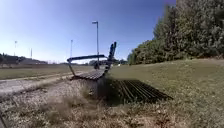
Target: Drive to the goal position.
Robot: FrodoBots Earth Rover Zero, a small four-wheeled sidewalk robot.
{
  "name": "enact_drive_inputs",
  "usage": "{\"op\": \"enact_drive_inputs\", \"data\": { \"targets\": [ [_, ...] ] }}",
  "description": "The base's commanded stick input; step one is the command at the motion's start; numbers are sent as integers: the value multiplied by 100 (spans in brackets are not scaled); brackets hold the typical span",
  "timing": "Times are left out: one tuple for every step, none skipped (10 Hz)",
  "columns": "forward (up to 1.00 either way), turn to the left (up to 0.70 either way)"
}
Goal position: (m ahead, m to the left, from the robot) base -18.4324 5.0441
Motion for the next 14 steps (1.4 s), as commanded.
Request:
{"op": "enact_drive_inputs", "data": {
  "targets": [
    [0,70],
    [0,70],
    [0,70],
    [0,70],
    [0,70],
    [0,70],
    [0,70],
    [0,70],
    [0,70],
    [0,70],
    [0,70],
    [0,70],
    [0,70],
    [0,70]
  ]
}}
